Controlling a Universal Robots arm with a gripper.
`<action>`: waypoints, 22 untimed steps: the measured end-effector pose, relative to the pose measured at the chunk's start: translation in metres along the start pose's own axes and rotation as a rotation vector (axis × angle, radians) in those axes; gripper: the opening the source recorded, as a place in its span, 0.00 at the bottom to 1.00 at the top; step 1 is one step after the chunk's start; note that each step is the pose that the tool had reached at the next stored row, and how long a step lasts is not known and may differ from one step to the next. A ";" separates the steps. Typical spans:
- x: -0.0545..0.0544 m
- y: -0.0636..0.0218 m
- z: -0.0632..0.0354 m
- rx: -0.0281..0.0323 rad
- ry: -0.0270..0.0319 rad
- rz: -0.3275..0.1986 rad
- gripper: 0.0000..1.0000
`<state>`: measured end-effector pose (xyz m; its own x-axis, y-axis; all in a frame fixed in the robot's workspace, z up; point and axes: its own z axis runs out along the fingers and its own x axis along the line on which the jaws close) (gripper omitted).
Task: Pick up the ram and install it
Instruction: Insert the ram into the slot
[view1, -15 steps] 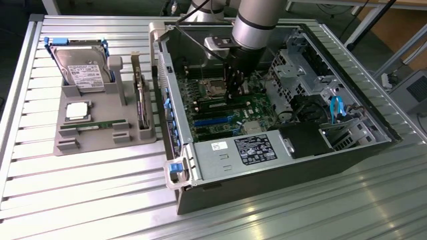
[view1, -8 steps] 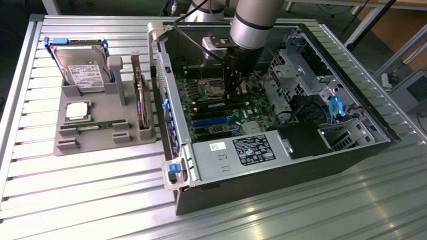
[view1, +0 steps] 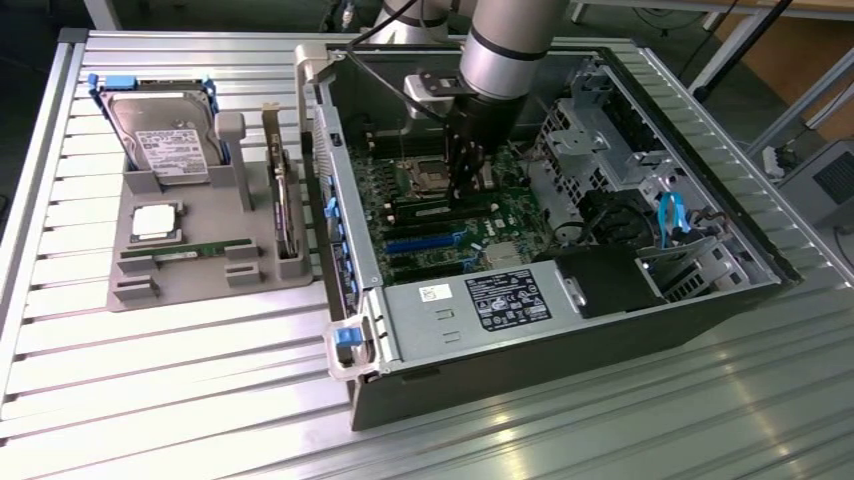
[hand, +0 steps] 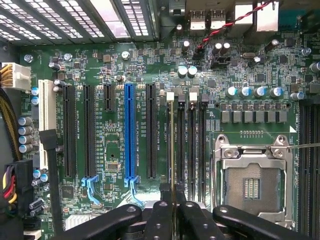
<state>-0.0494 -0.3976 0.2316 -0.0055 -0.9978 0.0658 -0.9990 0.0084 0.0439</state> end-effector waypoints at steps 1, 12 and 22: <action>0.000 0.0000 0.0000 -0.0001 0.0001 0.000 0.12; 0.000 0.0001 0.0020 -0.0011 0.0000 0.002 0.13; 0.001 0.0007 -0.0175 -0.0003 0.0000 0.002 0.20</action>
<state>-0.0494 -0.3979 0.2492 -0.0079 -0.9978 0.0659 -0.9990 0.0109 0.0440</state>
